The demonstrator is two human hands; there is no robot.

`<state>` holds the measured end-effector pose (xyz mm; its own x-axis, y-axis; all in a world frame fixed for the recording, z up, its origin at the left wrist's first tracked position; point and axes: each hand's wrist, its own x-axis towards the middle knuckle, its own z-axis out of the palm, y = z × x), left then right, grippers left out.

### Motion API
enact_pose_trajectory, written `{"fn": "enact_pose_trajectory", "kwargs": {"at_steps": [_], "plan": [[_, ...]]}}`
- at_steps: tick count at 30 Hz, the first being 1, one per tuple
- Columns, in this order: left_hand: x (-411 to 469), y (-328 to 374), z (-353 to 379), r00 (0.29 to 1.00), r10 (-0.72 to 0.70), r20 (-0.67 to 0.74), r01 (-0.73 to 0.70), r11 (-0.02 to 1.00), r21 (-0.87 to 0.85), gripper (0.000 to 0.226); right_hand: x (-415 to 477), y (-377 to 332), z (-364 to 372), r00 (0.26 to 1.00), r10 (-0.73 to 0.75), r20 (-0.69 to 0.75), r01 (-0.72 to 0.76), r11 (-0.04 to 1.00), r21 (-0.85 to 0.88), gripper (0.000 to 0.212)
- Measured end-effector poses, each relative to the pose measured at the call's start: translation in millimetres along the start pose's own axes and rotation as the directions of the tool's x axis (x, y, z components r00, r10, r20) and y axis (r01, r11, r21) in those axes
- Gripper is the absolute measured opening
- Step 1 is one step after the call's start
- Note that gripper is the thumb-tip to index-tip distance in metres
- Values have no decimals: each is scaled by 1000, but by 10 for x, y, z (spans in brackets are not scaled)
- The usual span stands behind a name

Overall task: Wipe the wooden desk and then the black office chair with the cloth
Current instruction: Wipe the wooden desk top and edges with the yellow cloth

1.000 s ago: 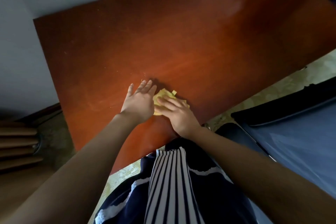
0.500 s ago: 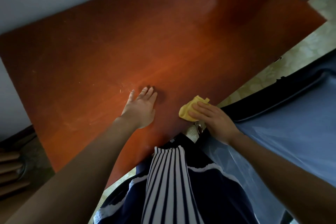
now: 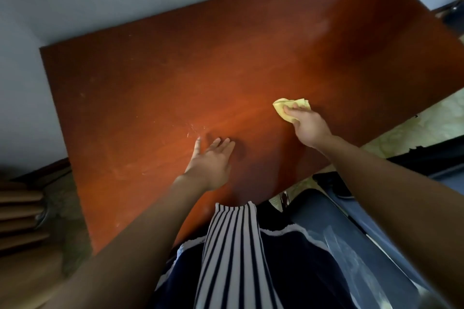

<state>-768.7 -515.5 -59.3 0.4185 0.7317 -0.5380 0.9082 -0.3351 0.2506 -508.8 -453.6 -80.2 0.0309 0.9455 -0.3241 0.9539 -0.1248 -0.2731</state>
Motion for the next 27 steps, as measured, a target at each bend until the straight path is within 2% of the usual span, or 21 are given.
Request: {"fn": "enact_pose_trajectory", "kwargs": {"at_steps": [3,8,11,14,18,22,24,27], "plan": [[-66,-39,-10,996,-47,-71,47,999,-10,57,103,-442,87,999,-35,29,37,998,-57,57],[-200,-253,-31,973,-175,-153,173,985,-25,55,-88,-1070,480,970,-244,-13,243,968,-56,56],[-242,-382,-82,936,-297,-189,278,953,-122,58,-294,-1305,659,907,-418,-45,414,907,-84,55],[-268,-518,-132,906,-365,-214,324,923,-206,58,-519,-1396,786,831,-556,-7,554,830,-67,55],[-235,-619,-170,922,-331,-202,287,933,-216,60,-832,-1340,936,782,-622,50,623,782,-11,58],[-128,-547,-171,966,-191,-174,161,972,-168,63,-1086,-1115,995,729,-673,130,680,733,-17,64],[-78,-485,-130,980,-138,-145,118,983,-139,63,-1197,-958,938,694,-709,126,718,694,-53,57],[-13,-404,-65,988,-113,-109,100,988,-117,63,-1252,-678,833,685,-713,151,729,671,-136,54]]}}
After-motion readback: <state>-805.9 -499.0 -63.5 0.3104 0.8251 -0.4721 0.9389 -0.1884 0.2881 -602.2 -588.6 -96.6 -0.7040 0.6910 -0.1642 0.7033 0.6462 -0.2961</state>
